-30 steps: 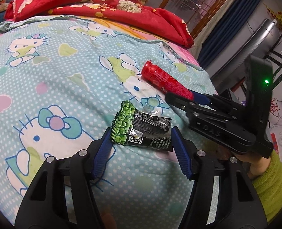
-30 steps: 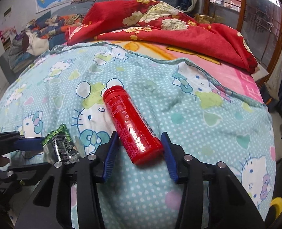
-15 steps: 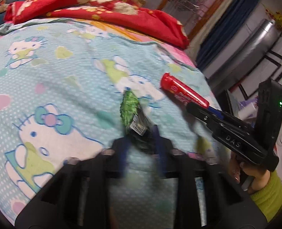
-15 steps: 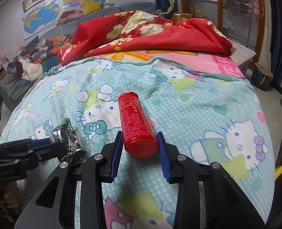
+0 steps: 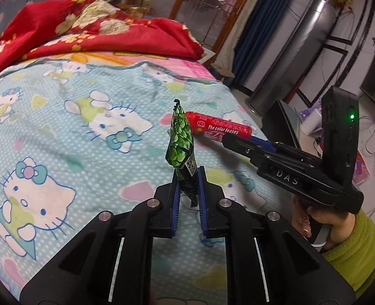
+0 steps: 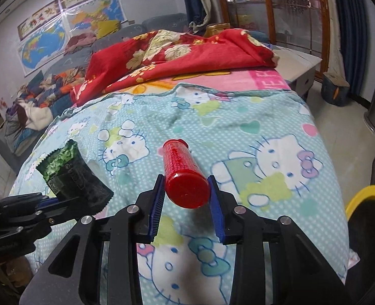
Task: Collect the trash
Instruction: 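Carry the black-green packet and red tube over the bin with both tools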
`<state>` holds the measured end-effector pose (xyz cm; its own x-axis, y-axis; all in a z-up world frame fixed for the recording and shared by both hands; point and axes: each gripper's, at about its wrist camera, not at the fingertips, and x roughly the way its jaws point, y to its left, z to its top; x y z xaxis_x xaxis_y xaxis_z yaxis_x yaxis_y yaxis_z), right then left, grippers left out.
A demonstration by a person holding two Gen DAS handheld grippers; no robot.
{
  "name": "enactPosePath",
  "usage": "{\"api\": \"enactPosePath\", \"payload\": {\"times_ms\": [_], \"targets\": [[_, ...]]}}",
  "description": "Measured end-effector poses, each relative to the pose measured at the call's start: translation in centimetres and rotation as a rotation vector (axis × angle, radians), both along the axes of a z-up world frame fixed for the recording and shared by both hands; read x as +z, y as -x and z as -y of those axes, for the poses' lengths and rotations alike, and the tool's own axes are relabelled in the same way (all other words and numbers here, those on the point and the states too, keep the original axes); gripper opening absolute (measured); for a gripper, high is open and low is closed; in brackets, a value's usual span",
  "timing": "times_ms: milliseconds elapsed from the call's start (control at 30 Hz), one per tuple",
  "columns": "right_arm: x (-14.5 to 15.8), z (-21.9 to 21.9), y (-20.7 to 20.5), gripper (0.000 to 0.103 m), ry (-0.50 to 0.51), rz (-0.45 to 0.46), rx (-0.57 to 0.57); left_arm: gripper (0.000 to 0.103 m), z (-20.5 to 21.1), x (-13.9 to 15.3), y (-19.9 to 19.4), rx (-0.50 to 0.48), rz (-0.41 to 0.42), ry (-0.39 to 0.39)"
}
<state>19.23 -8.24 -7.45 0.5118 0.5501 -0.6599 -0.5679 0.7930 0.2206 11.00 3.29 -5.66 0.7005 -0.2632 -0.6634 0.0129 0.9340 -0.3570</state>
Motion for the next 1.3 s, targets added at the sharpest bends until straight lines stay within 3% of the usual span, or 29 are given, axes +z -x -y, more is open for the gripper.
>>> {"api": "enactPosePath", "payload": {"times_ms": [800, 1300], "targets": [[3.6, 6.5, 3.6, 0.029, -0.108, 0.067, -0.086, 0.008, 5.3, 2.4, 0.5, -0.114, 0.072, -0.016], [4.5, 13.1, 4.6, 0.028, -0.144, 0.084, -0.217, 0.008, 10.2, 3.6, -0.7, -0.213, 0.101, -0.019]]}}
